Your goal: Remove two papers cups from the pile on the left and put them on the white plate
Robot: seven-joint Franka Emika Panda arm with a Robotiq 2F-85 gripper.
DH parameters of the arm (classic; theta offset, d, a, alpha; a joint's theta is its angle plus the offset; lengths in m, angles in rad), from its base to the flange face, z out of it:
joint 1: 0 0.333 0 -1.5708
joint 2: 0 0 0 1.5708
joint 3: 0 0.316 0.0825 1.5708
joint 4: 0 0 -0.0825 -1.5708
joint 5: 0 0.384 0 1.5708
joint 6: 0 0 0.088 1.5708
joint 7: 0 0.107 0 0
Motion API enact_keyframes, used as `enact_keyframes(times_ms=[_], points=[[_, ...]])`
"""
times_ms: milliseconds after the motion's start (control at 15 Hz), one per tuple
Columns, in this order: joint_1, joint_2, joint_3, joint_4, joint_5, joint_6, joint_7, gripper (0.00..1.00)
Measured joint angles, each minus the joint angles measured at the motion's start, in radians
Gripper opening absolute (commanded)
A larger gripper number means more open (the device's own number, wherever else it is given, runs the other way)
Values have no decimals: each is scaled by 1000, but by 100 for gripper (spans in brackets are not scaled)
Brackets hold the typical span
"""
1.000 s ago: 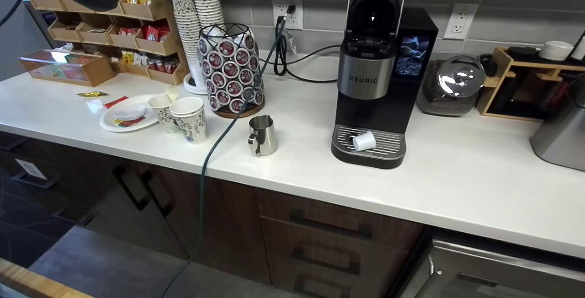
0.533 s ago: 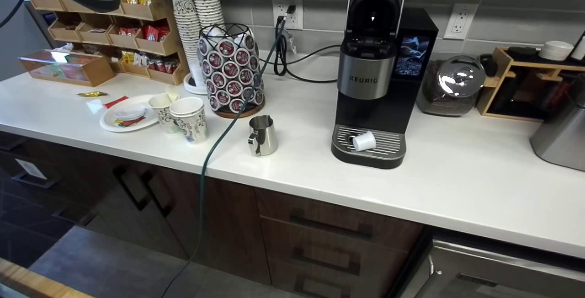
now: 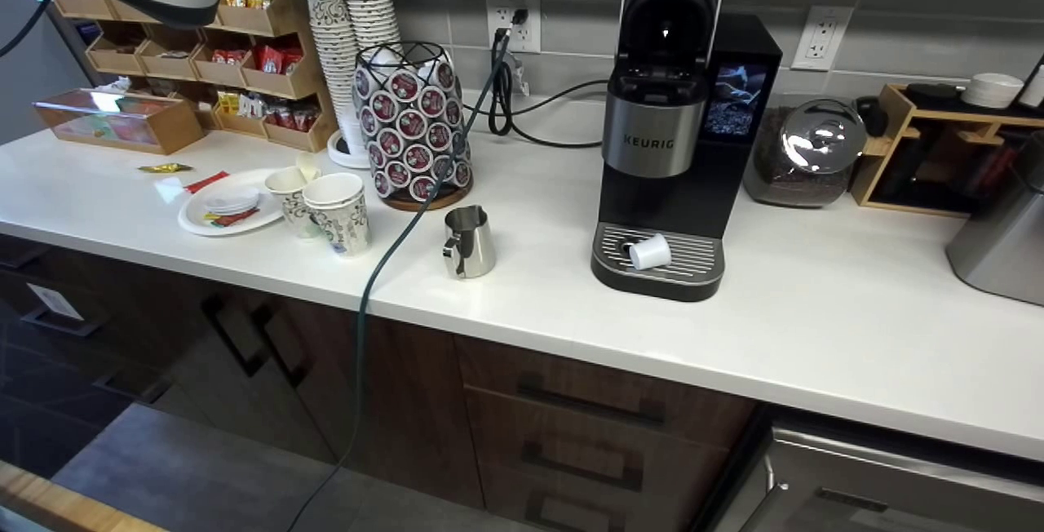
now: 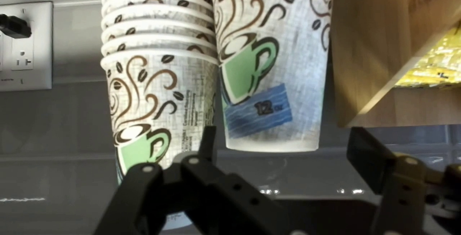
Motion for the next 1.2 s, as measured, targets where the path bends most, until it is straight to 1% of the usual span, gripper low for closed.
enact_keyframes(times_ms=[133,200,267,667,800,1000,1200], points=[[-1,4,-3,6,3,0,4,44],[-2,6,-6,10,4,0,6,38],[-2,8,-8,13,4,0,8,36],[2,14,-21,22,5,0,23,35],[12,11,-46,25,16,11,41,35],[31,2,-101,25,23,50,60,35],[37,-5,-127,23,24,101,68,35]])
